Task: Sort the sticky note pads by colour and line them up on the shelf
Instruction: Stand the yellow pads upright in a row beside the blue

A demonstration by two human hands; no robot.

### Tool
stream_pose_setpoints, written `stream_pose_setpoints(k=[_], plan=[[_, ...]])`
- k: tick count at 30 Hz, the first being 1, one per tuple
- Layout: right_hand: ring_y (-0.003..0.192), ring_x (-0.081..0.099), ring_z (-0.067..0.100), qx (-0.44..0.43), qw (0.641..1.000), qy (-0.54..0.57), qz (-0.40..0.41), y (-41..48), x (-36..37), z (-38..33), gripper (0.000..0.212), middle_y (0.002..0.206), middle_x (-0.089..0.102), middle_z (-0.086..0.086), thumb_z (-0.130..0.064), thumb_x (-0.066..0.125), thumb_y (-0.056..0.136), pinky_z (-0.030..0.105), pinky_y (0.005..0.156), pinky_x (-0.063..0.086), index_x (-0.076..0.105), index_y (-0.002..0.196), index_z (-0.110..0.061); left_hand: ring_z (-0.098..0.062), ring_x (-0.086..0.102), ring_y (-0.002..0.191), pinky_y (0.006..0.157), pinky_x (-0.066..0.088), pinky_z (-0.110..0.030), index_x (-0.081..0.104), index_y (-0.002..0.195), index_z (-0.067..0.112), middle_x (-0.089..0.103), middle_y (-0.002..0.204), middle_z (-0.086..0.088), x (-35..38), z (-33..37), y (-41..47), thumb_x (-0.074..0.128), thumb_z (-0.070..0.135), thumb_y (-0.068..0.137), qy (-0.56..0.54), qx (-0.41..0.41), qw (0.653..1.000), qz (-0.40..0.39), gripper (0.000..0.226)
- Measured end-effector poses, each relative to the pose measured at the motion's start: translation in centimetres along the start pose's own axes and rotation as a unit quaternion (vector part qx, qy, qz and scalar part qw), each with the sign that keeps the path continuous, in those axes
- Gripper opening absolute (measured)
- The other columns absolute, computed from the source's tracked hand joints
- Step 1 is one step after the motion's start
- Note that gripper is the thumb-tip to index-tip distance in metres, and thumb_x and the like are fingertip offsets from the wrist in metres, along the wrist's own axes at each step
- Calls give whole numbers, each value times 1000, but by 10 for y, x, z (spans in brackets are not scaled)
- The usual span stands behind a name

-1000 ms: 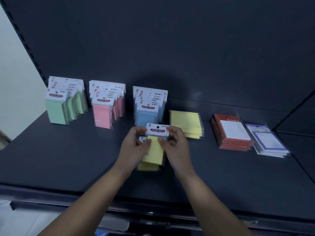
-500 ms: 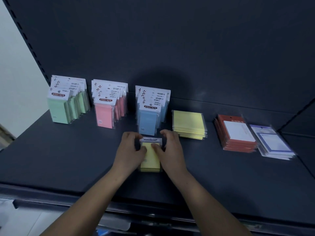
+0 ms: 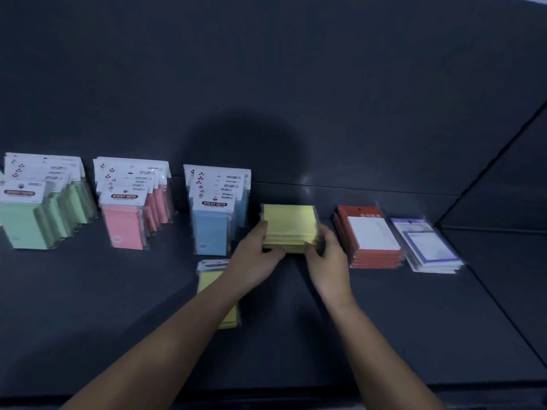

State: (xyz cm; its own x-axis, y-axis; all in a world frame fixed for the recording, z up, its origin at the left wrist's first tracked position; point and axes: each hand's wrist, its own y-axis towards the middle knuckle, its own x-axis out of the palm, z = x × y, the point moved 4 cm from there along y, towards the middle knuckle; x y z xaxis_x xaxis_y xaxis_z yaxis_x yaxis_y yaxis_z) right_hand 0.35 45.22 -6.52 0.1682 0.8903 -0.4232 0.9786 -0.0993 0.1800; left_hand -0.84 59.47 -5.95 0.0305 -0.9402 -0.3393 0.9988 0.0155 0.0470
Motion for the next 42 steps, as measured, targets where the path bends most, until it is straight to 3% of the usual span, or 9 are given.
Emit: stream_pose_setpoints(k=[4,10,15,19,24,29,32,37,42], plan=[[89,55,2,-1,1000,10,8,3,-7,5,41,105,61,-5,0,52,87,-5,72,33,55,125,-16,6,42,97,62,27,9,44,136,18,43,97,32,6,-2,2,61,13,85,5,-13,1000,23,53],[80,58,4,27,991,118,58,6,-10,8,26,91,66,0,-3,55,89,13,78,46,63,112,-11,5,36,111,85,24,-3,41,140,19,41,119,18,6,-1,-1,64,19,86,-44,-53,997,46,59],[72,58,5,94,937,301,153,-4,-16,8,3,76,63,-3,-7,64,85,16,73,48,67,86,-9,-10,61,88,84,47,-15,67,85,17,68,89,4,-3,-5,-15,66,10,84,-200,-72,968,135,7],[68,43,11,166,909,367,110,-16,-18,14,22,69,43,-3,7,60,83,18,73,42,56,83,-15,-19,51,71,78,47,-35,53,68,13,55,68,-4,-7,-18,-23,67,11,82,-279,-134,940,145,21],[89,53,15,177,940,288,-30,-31,-25,20,36,97,56,2,11,48,83,28,86,42,57,104,-18,-10,52,63,53,43,-18,53,90,22,59,89,6,-7,-19,-35,70,3,78,-194,-136,970,49,28],[63,50,2,69,989,121,-48,-37,-30,22,25,82,60,-6,-2,61,86,15,61,44,61,93,-26,0,45,56,51,35,-8,52,112,31,52,79,14,-7,-7,-43,69,15,80,81,5,997,0,39],[49,38,4,23,998,-7,-51,-38,-28,26,23,64,46,-5,-8,63,86,13,49,34,59,97,-27,-5,43,74,61,31,-10,53,121,20,53,101,8,-2,-3,-45,67,19,82,195,61,979,-14,41],[88,50,8,-63,978,-188,-70,-41,-20,24,32,97,51,-9,-20,65,86,19,76,38,55,116,-19,-15,51,108,86,38,-21,49,125,16,47,126,0,10,-7,-44,62,19,85,307,68,948,-55,42],[110,43,16,-67,965,-248,-61,-40,-20,24,32,113,47,-1,-21,68,84,27,96,37,58,113,-15,-16,52,101,84,39,-20,51,120,14,40,125,0,10,-9,-35,67,12,79,280,73,956,-42,44]])
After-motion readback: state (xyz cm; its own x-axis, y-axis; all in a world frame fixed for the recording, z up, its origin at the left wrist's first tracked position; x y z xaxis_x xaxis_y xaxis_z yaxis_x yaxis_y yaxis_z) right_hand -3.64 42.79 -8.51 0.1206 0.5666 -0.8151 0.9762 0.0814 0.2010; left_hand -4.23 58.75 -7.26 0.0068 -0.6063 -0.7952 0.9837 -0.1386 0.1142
